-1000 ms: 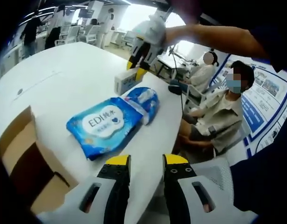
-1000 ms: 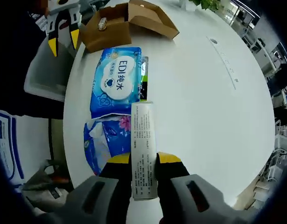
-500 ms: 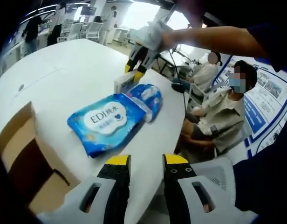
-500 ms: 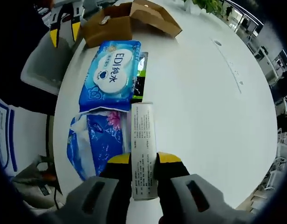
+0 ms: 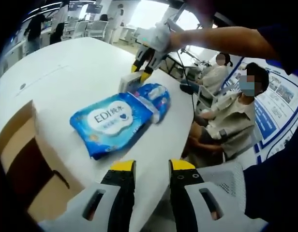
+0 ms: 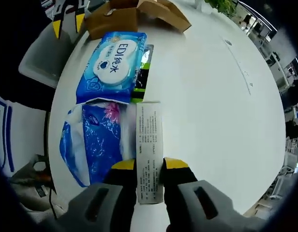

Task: Operate the shoe box by opening the lid, removing the specified soft item, and placing it in the target area until the item is outside and the box remains undamaged.

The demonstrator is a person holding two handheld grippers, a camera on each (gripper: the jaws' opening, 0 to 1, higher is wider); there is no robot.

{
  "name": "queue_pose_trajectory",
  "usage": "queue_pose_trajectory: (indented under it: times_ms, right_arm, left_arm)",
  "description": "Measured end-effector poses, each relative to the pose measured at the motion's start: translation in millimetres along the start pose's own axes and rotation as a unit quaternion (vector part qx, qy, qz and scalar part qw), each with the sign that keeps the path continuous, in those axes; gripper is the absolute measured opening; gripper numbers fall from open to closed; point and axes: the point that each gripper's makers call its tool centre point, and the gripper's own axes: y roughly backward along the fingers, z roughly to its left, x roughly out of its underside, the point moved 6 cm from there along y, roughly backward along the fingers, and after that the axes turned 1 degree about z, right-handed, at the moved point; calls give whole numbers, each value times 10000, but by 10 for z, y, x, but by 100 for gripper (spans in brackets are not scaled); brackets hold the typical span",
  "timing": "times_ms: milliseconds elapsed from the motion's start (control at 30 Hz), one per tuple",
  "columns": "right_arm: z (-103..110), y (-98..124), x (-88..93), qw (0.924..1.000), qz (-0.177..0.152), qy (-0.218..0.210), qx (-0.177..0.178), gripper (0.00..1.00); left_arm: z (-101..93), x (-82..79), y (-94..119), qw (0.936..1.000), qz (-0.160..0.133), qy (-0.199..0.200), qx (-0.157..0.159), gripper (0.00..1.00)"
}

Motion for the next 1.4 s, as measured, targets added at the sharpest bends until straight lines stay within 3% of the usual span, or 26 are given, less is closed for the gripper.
queue_pose_trajectory:
  times_ms: [167, 367, 600, 867, 1133, 1400]
  right_arm:
    - [-32, 18, 17, 9999, -2, -46, 93, 25]
    - [-22, 176, 4, 9994, -161, -260, 189, 23]
    - [22, 565, -180, 9953, -567, -512, 590, 22]
    - [133, 845, -358, 9931, -660, -482, 838, 21]
    - [364, 988, -569, 9922, -641, -502, 949, 20]
    - [713, 887, -891, 9939, -555, -374, 880, 20]
  left_arm:
    - [8, 15, 1, 10000, 15, 15, -11, 25]
    - [-4, 3, 34, 10000, -26, -22, -18, 25]
    - [-18, -66, 90, 9998, -164, -79, -23, 26]
    - [-42, -130, 234, 9990, -389, -189, -63, 27]
    - [-34, -5, 453, 9983, -528, -209, -114, 27]
    - [36, 118, 720, 9965, -801, -107, -197, 28]
